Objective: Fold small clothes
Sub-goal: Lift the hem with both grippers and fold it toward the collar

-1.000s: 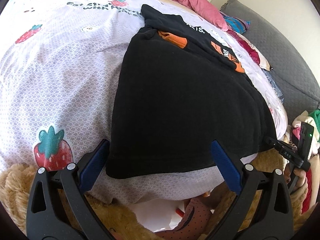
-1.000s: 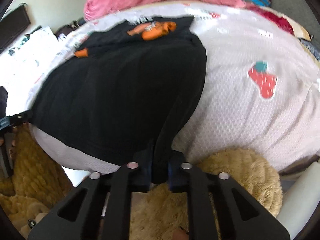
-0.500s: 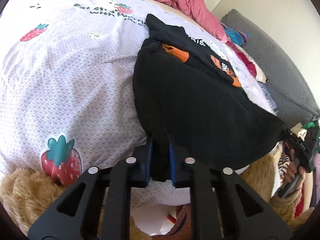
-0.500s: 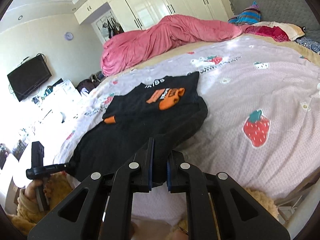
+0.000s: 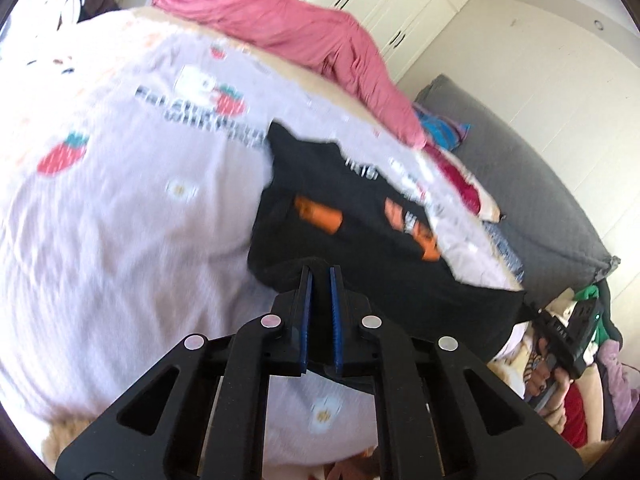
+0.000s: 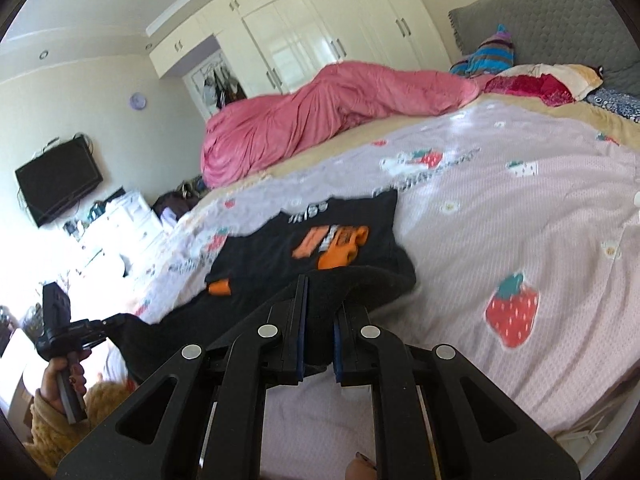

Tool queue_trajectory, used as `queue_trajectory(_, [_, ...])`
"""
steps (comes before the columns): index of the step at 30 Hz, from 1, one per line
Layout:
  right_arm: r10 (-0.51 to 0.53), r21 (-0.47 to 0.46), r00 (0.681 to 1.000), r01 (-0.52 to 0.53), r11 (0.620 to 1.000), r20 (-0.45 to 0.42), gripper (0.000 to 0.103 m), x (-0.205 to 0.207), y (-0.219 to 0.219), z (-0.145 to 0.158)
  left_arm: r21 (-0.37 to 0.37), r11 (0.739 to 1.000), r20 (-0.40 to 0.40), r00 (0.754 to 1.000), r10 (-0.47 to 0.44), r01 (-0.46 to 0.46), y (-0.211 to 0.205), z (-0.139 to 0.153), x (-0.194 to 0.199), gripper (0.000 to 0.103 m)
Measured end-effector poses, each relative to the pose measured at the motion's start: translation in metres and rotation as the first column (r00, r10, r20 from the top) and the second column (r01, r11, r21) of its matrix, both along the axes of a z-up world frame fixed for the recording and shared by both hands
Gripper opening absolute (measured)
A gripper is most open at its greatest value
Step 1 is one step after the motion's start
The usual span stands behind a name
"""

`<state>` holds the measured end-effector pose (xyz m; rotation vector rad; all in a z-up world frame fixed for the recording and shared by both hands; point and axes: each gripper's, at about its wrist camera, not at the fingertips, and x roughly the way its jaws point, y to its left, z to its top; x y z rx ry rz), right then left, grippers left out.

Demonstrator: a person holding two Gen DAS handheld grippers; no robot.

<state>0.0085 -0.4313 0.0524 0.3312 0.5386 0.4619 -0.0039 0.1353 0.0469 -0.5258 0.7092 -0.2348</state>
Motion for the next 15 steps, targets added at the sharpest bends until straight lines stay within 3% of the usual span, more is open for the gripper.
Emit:
queue_trajectory(6, [-0.042,0.022,0.999,0.041,0.999,0.035,0.009,0.021,-0.003,0.015,0.018,0.998,0.076,0.996,0.053,-0.054,0.006,0.027,0.027,0.003])
queue_trajectory(15, [-0.086,0.029,0.995,0.085,0.996,0.042,0.009,0.060,0.004,0.027,0.018,0.995,0.101,0.990,0.093,-0.095,0.008,0.034,0.060,0.003])
